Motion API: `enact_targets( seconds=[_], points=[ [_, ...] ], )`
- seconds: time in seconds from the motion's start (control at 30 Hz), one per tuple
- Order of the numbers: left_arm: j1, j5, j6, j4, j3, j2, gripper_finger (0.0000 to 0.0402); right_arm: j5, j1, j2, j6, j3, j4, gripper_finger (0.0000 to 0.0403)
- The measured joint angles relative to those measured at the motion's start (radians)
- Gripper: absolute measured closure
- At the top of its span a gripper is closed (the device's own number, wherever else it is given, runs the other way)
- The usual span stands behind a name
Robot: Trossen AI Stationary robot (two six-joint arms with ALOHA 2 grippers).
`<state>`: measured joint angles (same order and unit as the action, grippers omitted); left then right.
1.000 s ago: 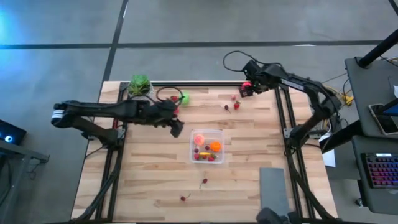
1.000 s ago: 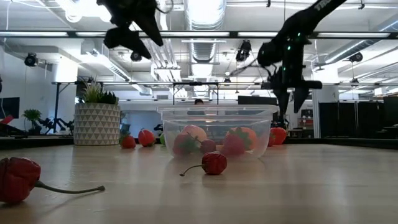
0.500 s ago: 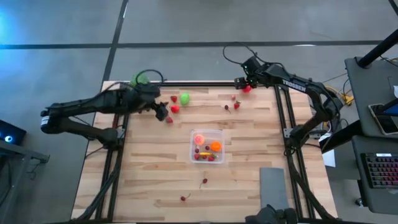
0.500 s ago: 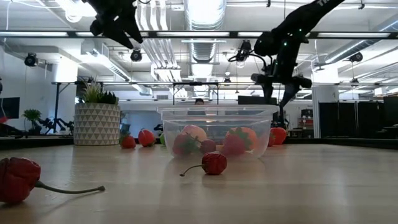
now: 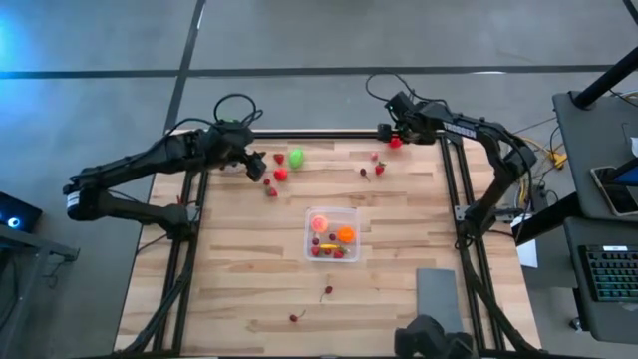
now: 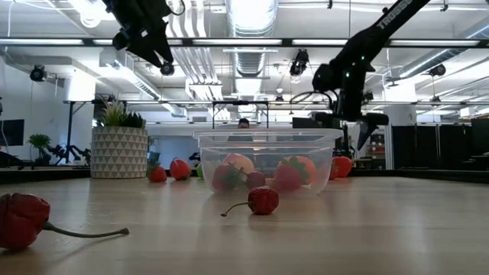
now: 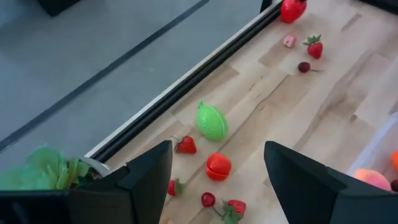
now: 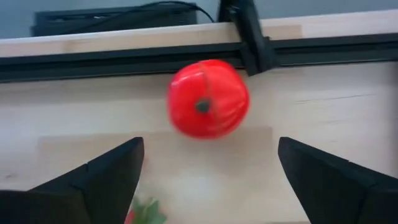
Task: Pick and placing Produce into tupperware
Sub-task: Put the red apple into the transparent container
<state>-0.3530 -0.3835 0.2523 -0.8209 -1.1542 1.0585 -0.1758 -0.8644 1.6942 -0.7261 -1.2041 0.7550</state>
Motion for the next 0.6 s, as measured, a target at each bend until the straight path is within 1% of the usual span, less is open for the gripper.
enact_targets(
  seconds=[0.13, 0.23, 0.43, 0.6],
  points=[
    [0.000, 0.012, 0.030, 0.001, -0.001, 0.008, 0.0162, 0.004, -0.035, 0.043, 0.009, -0.004, 0.000, 0.0040],
    [0.000, 0.020, 0.038, 0.001, -0.001, 0.009, 0.0162, 0.038, -0.052, 0.070, 0.037, -0.022, -0.005, 0.0040],
    [0.000, 0.020, 0.081, 0.001, -0.003, 0.007, 0.0162, 0.046, -0.054, 0.135, 0.054, -0.062, -0.007, 0.0039],
    [0.000, 0.020, 0.082, 0.001, -0.003, 0.007, 0.0162, 0.046, -0.054, 0.184, 0.090, -0.100, -0.005, 0.0039]
  ],
)
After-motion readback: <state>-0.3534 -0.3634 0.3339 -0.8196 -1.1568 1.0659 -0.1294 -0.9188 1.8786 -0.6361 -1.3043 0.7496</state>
